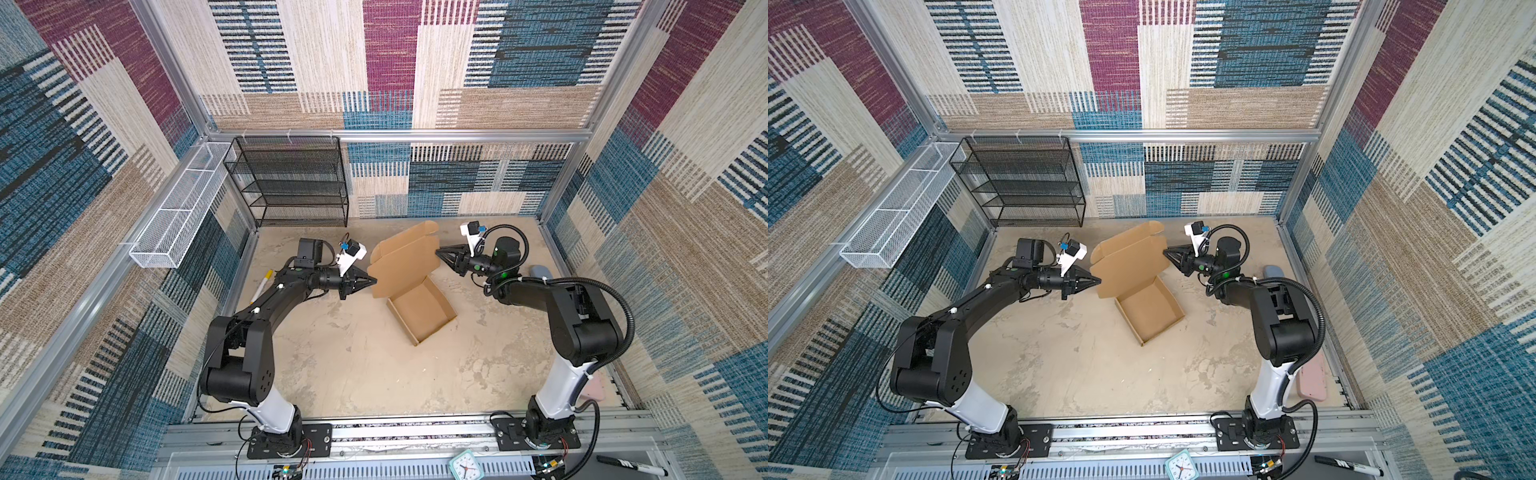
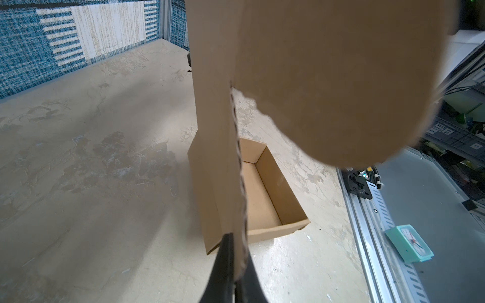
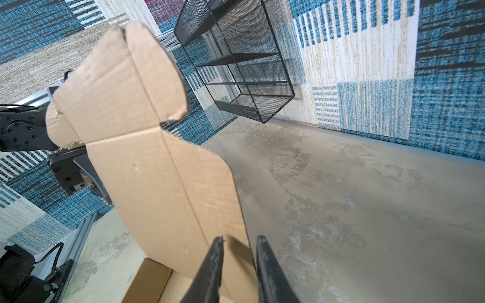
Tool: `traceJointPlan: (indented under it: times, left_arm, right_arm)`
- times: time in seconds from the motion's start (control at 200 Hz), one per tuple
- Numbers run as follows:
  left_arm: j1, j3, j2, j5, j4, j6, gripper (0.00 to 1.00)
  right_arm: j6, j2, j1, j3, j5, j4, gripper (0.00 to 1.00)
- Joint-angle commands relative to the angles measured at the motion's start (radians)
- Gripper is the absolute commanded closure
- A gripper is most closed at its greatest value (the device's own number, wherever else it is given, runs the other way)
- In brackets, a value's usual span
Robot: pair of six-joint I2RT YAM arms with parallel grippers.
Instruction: Fold the paper box
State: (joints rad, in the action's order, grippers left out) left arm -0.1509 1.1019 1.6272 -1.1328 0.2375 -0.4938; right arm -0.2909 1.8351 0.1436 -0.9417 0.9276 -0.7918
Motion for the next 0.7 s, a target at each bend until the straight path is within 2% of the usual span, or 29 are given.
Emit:
traceJointPlan:
  times: [0.0,0.23,0.481,0.556,0.696]
  left_arm:
    - [0.001,0.009,0.002,-0.033,0.008,-0.018,1.0]
    - [0.001,0.01,0.002,-0.011,0.013,-0.025,1.0]
    - [0.001,0.01,-0.002,0.031,0.002,-0.021,1.0]
    - [0.001,0.008,-0.006,0.031,0.002,-0.024,1.0]
    - [0.001,0.001,-0.009,0.02,-0.004,-0.025,1.0]
  right_arm:
    - [-0.015,-0.001,0.0,0.004,0.026,-0.035,0.8]
    - [-0.021,-0.016,0.002,0.013,0.046,-0.039,0.92]
    - [0.002,-0.049,0.027,0.034,0.023,-0.01,0.99]
    - [0.033,-0.05,0.037,0.025,0.0,0.035,0.98]
    - [0.032,-0.041,0.039,0.016,-0.007,0.05,0.86]
